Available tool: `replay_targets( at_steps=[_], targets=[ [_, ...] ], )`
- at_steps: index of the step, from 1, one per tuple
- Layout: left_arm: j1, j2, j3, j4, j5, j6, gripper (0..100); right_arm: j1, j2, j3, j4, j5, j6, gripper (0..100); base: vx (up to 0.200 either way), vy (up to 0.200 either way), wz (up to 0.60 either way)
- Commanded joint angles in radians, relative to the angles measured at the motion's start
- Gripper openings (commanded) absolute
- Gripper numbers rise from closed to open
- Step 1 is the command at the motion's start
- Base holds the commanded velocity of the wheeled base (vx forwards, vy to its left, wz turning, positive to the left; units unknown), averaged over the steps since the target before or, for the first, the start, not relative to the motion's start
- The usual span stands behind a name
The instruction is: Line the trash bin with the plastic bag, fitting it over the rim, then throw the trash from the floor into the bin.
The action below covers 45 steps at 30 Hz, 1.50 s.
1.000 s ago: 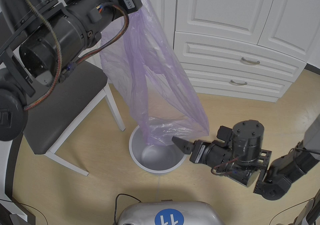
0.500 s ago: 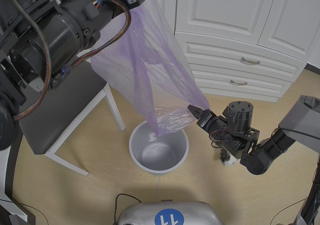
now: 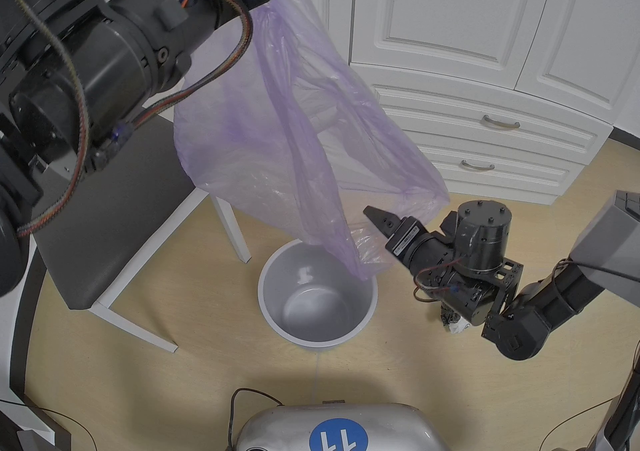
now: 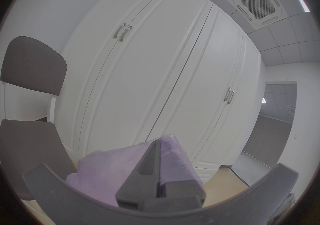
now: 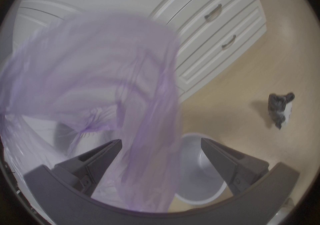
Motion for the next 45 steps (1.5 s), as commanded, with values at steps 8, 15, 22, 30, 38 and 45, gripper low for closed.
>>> replay_targets(
  at_steps=[8, 15, 22, 30, 38, 45],
  targets=[
    [0.008, 0.008, -0.026, 0.0, 0.04, 0.002, 0, 0.065, 0.082, 0.023, -0.085, -0.013, 0.027, 100, 0.0, 0.0, 0.0],
    [0.012, 0.009, -0.026, 0.0, 0.04, 0.0, 0, 0.045, 0.047, 0.03, -0.085, -0.013, 0.021, 100, 0.0, 0.0, 0.0],
    [0.014, 0.011, -0.029, 0.0, 0.04, 0.002, 0, 0.041, 0.03, 0.046, -0.087, -0.005, 0.02, 100, 0.0, 0.0, 0.0],
    [0.014, 0.011, -0.032, 0.0, 0.04, 0.0, 0, 0.061, 0.034, 0.046, -0.087, -0.005, 0.02, 100, 0.0, 0.0, 0.0],
    [0.014, 0.011, -0.032, 0.0, 0.04, -0.001, 0, 0.145, 0.068, 0.05, -0.091, -0.022, 0.026, 100, 0.0, 0.0, 0.0],
    [0.014, 0.009, -0.032, -0.002, 0.04, -0.001, 0, 0.154, 0.09, 0.053, -0.13, -0.046, 0.023, 100, 0.0, 0.0, 0.0]
  ],
)
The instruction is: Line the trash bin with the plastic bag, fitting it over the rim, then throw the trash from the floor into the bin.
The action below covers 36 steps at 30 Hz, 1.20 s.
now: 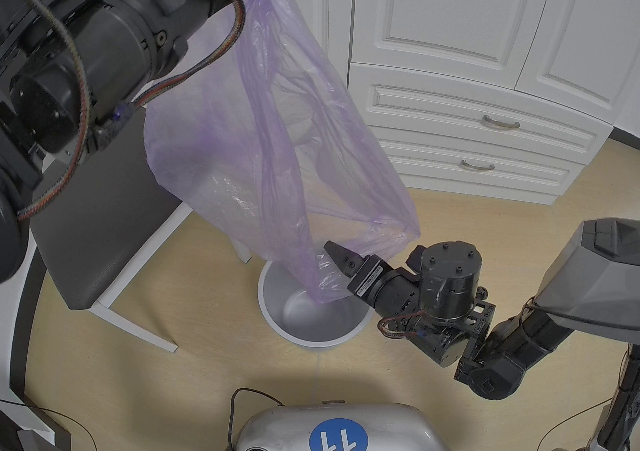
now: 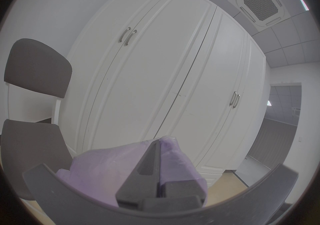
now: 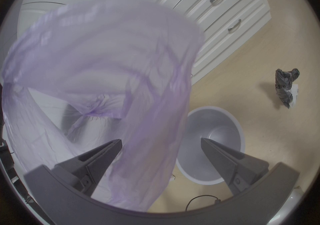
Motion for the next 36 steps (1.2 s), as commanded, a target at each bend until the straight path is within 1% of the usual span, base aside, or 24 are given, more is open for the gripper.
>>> replay_targets(
  at_steps=[1, 12, 22, 23, 36],
  targets=[
    [0.001, 0.0, 0.001, 0.0, 0.0, -0.001, 0, 0.003, 0.015, 0.002, -0.002, -0.002, 0.0, 100, 0.0, 0.0, 0.0],
    [0.006, 0.0, 0.001, 0.0, 0.0, 0.0, 0, -0.015, -0.035, 0.016, -0.002, -0.004, -0.005, 100, 0.0, 0.0, 0.0],
    [0.006, 0.0, 0.001, -0.002, 0.0, -0.001, 0, -0.015, -0.018, 0.016, -0.004, -0.005, -0.008, 100, 0.0, 0.0, 0.0],
    [0.006, 0.0, 0.001, -0.002, 0.0, -0.001, 0, -0.015, -0.018, 0.016, -0.004, -0.005, -0.008, 0, 0.0, 0.0, 0.0],
    [0.001, -0.004, 0.002, -0.014, 0.0, -0.001, 0, -0.017, -0.012, 0.003, -0.027, -0.004, -0.006, 0, 0.0, 0.0, 0.0]
  ],
)
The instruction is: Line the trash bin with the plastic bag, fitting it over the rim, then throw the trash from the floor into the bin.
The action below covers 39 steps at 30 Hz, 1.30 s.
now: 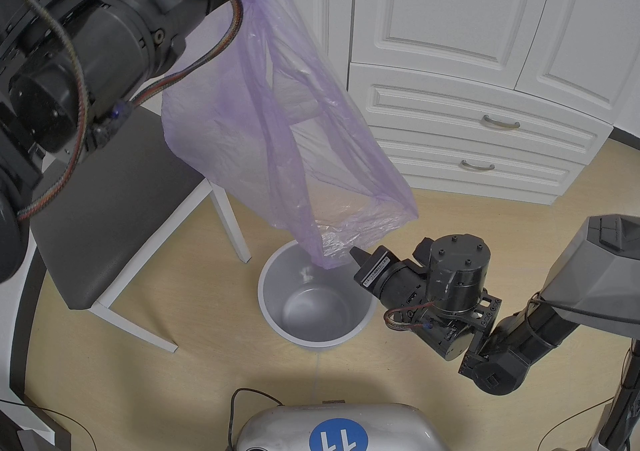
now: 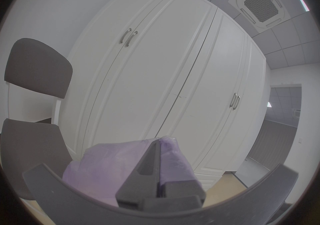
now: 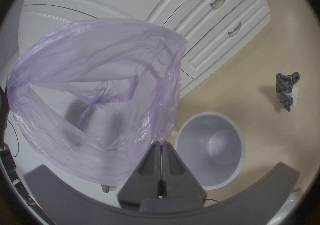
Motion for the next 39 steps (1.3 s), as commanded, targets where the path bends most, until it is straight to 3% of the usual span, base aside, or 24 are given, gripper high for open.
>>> replay_targets(
  at_steps=[1, 7, 8, 37, 38, 39],
  targets=[
    [-0.001, -0.003, 0.0, 0.001, 0.001, 0.0, 0, 0.001, 0.002, 0.006, -0.013, -0.001, -0.001, 0, 0.0, 0.0, 0.0],
    [-0.001, -0.006, 0.0, 0.001, 0.001, 0.0, 0, 0.001, -0.004, 0.026, -0.02, 0.0, -0.032, 0, 0.0, 0.0, 0.0],
    [-0.001, -0.006, 0.0, 0.001, 0.001, 0.0, 0, 0.001, -0.007, 0.026, -0.037, 0.002, -0.033, 100, 0.0, 0.0, 0.0],
    [-0.009, -0.009, 0.0, -0.001, 0.002, -0.003, 0, 0.033, 0.082, -0.012, -0.111, -0.017, -0.035, 100, 0.0, 0.0, 0.0],
    [-0.009, -0.009, 0.001, -0.001, 0.002, -0.003, 0, 0.033, 0.08, -0.012, -0.111, -0.023, -0.036, 0, 0.0, 0.0, 0.0],
    [-0.009, -0.009, 0.001, -0.001, 0.002, -0.003, 0, 0.033, 0.079, -0.012, -0.111, -0.026, -0.036, 0, 0.0, 0.0, 0.0]
  ],
)
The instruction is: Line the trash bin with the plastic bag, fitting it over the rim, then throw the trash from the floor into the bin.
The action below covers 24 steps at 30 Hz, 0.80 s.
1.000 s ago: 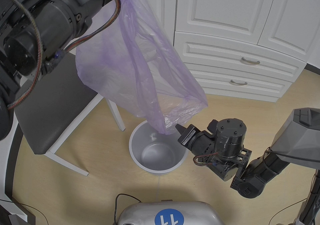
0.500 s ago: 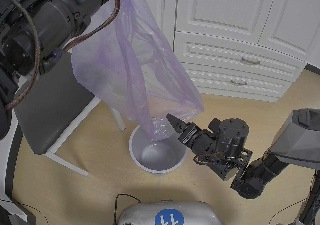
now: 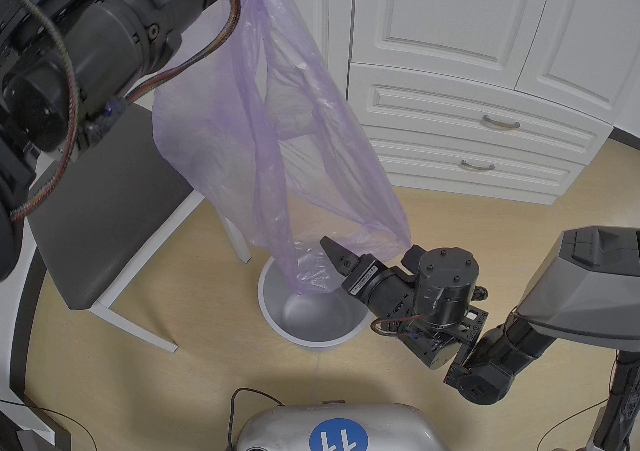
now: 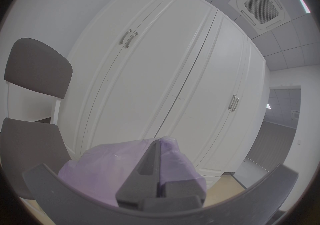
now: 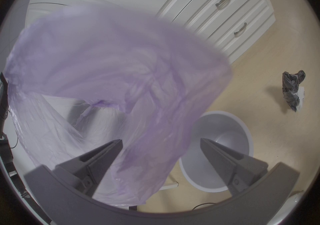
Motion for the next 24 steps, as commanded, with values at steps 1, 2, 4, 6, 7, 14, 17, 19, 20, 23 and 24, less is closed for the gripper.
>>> replay_targets(
  at_steps=[1, 2, 4, 6, 7, 14, 17, 19, 20, 23, 24],
  targets=[
    [0.0, 0.001, 0.001, 0.0, 0.001, -0.001, 0, 0.004, 0.009, -0.003, -0.001, -0.005, -0.001, 0, 0.0, 0.0, 0.0],
    [0.0, 0.001, 0.003, 0.0, 0.001, -0.001, 0, 0.002, 0.007, -0.003, -0.001, -0.003, -0.001, 0, 0.0, 0.0, 0.0],
    [0.003, 0.001, 0.008, -0.004, 0.001, -0.002, 0, -0.004, 0.006, -0.003, -0.004, -0.005, -0.001, 0, 0.0, 0.0, 0.0],
    [0.008, 0.003, 0.012, -0.016, 0.001, -0.001, 0, -0.01, -0.005, 0.002, -0.014, -0.006, -0.001, 0, 0.0, 0.0, 0.0],
    [0.009, 0.003, 0.014, -0.02, 0.002, -0.001, 0, -0.013, -0.017, 0.005, -0.016, -0.006, -0.004, 0, 0.0, 0.0, 0.0],
    [0.047, -0.023, 0.097, -0.027, 0.001, -0.001, 0, -0.082, -0.106, 0.063, -0.001, 0.011, -0.139, 0, 0.0, 0.0, 0.0],
    [0.077, -0.049, 0.199, -0.027, 0.001, -0.001, 0, -0.153, -0.183, 0.135, 0.025, 0.075, -0.297, 0, 0.0, 0.0, 0.0],
    [0.092, -0.06, 0.253, -0.027, -0.001, -0.001, 0, -0.191, -0.258, 0.172, 0.099, 0.115, -0.354, 0, 0.0, 0.0, 0.0],
    [0.1, -0.063, 0.281, -0.027, -0.002, -0.001, 0, -0.211, -0.306, 0.183, 0.157, 0.143, -0.377, 0, 0.0, 0.0, 0.0],
    [0.126, -0.074, 0.37, -0.028, -0.009, -0.001, 0, -0.269, -0.474, 0.189, 0.404, 0.219, -0.438, 0, 0.0, 0.0, 0.0],
    [0.13, -0.075, 0.388, -0.028, -0.01, -0.001, 0, -0.282, -0.507, 0.184, 0.457, 0.231, -0.447, 0, 0.0, 0.0, 0.0]
  ],
)
